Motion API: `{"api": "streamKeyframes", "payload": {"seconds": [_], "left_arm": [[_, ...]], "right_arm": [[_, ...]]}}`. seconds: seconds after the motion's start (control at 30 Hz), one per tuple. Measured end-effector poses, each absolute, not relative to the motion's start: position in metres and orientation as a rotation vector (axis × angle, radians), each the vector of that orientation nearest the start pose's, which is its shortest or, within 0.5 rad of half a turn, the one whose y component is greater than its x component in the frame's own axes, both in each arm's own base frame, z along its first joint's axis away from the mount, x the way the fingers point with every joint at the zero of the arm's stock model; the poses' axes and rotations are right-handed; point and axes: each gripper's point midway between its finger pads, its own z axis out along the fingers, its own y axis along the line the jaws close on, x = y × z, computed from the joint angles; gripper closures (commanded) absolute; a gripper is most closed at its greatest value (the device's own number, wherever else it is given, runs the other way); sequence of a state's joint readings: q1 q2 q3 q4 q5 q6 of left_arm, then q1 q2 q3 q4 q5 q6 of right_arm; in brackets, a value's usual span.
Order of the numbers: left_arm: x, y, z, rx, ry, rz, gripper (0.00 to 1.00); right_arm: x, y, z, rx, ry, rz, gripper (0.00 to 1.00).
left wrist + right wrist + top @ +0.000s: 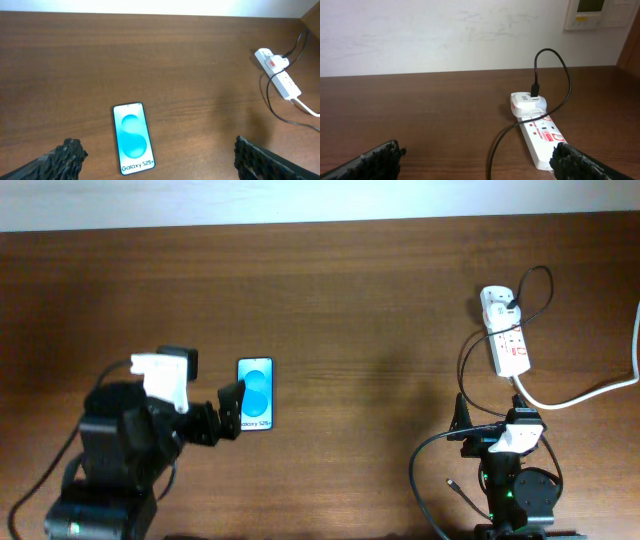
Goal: Plug charger to phone and switch on socket
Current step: 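Reach the left gripper down over the blue phone and grasp it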
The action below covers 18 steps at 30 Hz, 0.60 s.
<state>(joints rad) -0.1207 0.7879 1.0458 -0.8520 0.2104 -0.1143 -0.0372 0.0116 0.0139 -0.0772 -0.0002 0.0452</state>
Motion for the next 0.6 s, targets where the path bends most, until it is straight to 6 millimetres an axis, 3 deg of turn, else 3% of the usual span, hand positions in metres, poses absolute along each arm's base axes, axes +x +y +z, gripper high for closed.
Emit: {"api": "streamKeyframes", "payload": {"seconds": [0.03,0.1,0.33,0.4,0.47,0.6], "left_arm": [[0.261,-0.068,0.293,0.128,2.173,-0.363,0.01],[0.279,-0.071,0.286,0.128,2.228,-0.372,0.01],[0.307,-0.077,0.242,0.116,2.398,-0.384,0.01],[0.314,-0.077,0.22,0.134,2.477,-0.375,0.01],[0.323,-0.074,0.162,0.131,2.681,-0.335,0.01],[0.324,-0.073,0.096,0.111,2.906,-0.313,0.01]], "right_arm": [[0.246,-0.009,0.159,0.068,1.645,0.007,0.02],[0.246,-0.009,0.159,0.068,1.645,0.006,0.02],[0.246,-0.009,0.159,0.067,1.645,0.006,0.02],[0.246,-0.009,0.159,0.068,1.645,0.006,0.02],[0.246,-0.009,0.159,0.068,1.645,0.006,0.02],[0.246,-0.009,0.159,0.067,1.645,0.006,0.02]]}}
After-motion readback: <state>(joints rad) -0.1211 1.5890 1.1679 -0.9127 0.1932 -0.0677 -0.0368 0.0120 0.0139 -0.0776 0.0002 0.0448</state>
